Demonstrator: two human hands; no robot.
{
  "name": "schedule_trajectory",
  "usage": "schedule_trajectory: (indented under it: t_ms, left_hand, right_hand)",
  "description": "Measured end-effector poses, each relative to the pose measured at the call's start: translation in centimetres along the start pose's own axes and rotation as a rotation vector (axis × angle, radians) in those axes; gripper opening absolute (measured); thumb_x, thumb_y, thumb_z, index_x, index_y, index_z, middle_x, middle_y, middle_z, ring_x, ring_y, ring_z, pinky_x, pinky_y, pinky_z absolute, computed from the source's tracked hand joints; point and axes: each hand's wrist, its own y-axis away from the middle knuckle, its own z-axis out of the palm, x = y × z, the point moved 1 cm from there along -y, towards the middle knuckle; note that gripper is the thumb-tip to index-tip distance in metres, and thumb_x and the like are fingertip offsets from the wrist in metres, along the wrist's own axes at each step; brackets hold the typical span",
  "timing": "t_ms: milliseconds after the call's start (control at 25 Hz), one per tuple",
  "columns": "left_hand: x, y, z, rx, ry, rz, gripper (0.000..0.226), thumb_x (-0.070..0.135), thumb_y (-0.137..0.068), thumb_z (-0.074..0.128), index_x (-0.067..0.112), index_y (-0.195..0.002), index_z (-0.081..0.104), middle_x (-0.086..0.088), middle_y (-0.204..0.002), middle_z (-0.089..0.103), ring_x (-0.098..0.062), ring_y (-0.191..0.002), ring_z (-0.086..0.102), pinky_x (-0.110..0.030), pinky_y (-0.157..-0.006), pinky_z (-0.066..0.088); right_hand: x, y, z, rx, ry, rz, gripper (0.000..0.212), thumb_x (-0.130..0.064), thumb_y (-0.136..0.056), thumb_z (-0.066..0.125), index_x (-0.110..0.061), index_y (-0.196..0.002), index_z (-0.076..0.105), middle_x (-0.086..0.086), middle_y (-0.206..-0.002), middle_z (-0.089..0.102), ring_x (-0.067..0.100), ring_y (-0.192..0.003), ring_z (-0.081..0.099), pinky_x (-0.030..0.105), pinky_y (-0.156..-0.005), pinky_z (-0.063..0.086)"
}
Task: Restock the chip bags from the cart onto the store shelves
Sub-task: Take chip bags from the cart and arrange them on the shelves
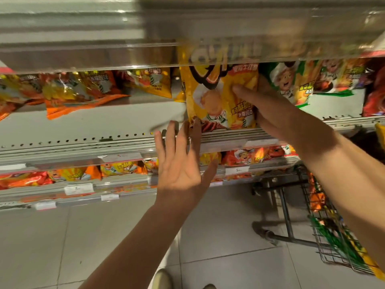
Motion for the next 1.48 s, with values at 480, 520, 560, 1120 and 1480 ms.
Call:
schedule_trajectory:
  t_ms: [480,520,560,1120,1480]
  left_hand:
    - [0.0,-0.3,-0.5,-0.164,-0.222,0.058,0.078,0.065,-0.089,0.046,0.031,-0.157,0.027,-0.022,-0.148,0.039,-0.045,-0.137,0.035,-0.065,-0.118,0.010]
    - [0.0,-0.4,-0.9,-0.203,-0.209,0.046,0.079,0.067,-0.088,0.042,0.032,-0.157,0.024,-0.022,-0.151,0.036,-0.045,-0.139,0.031,-0.065,-0.118,0.007]
    - [0.1,-0.5,-1.4,-0.258,-0.184,0.032,0.080,0.071,-0.087,0.034,0.034,-0.157,0.020,-0.021,-0.154,0.031,-0.044,-0.143,0.025,-0.064,-0.119,0.003]
    - [17.6,-2.9,-12.6,-0.770,0.155,0.184,0.062,0.043,-0.096,0.059,0.024,-0.152,0.039,-0.016,-0.153,0.032,-0.034,-0.144,0.028,-0.036,-0.120,0.025]
    - [43.5,-7.8,-5.8,-0.789,0.256,0.410,0.058,0.039,-0.096,0.062,0.015,-0.147,0.046,-0.014,-0.146,0.041,-0.032,-0.140,0.035,-0.041,-0.116,0.029]
  right_hand:
    - [1.2,2.6,2.7,0.491,0.461,-0.277,0.053,-0.032,-0.097,0.066,-0.008,-0.141,0.046,0.001,-0.124,0.062,0.005,-0.101,0.061,0.006,-0.083,0.048]
    - [1.3,3.5,3.0,0.494,0.487,-0.272,0.057,-0.028,-0.097,0.067,-0.007,-0.144,0.043,0.008,-0.134,0.058,0.016,-0.116,0.059,0.020,-0.096,0.050]
    - [1.4,4.7,3.3,0.499,0.527,-0.261,0.060,-0.025,-0.097,0.067,-0.007,-0.147,0.040,0.012,-0.141,0.052,0.023,-0.126,0.053,0.032,-0.104,0.048]
    - [-4.1,32.2,-9.3,0.584,0.340,-0.013,0.054,-0.025,-0.096,0.068,-0.028,-0.146,0.047,-0.005,-0.142,0.052,0.005,-0.123,0.051,-0.001,-0.082,0.043]
    - [-2.2,40.6,-28.9,0.807,0.184,0.140,0.039,-0.014,-0.095,0.069,-0.034,-0.126,0.056,-0.009,-0.124,0.059,0.007,-0.115,0.057,0.009,-0.081,0.049]
